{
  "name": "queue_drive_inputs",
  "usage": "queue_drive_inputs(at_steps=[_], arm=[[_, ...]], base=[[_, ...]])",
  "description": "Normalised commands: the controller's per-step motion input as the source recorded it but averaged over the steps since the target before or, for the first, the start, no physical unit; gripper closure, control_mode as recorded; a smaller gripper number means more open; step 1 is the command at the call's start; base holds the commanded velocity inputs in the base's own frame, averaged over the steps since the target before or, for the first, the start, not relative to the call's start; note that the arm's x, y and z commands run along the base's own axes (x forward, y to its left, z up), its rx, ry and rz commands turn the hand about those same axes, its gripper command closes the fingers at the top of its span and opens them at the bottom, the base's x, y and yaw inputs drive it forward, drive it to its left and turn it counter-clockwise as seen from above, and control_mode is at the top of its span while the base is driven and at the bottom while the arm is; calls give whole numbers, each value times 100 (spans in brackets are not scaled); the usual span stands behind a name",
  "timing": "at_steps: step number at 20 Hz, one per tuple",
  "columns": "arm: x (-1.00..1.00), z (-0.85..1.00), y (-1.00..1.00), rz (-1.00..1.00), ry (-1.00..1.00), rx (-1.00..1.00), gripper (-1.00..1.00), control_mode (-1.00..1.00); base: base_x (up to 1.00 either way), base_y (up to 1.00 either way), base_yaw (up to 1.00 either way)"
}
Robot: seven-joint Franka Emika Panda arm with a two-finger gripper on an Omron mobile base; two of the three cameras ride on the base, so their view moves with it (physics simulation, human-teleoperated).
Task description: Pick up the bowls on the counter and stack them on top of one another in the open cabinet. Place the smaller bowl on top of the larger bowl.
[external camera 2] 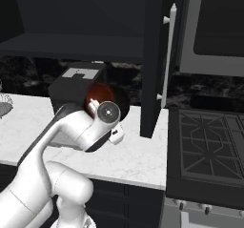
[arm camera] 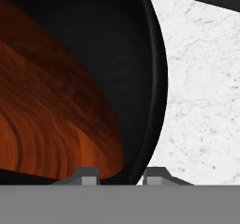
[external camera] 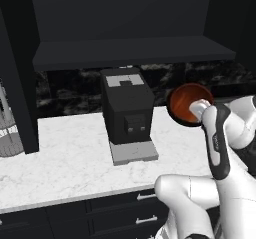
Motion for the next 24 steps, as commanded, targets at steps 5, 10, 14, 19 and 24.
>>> queue_drive_inputs(at_steps=[5, 10, 14, 19, 24], arm=[[-49, 95, 14, -10, -3, -2, 100, -100], [-47, 100, 4, -8, -9, 0, 100, -100], [-21, 100, 8, -1, -9, 0, 100, -100], [-2, 100, 23, 0, -6, 0, 100, -100], [22, 80, 20, 0, 3, -3, 100, -100]], base=[[0, 0, 0], [0, 0, 0], [0, 0, 0], [0, 0, 0], [0, 0, 0]])
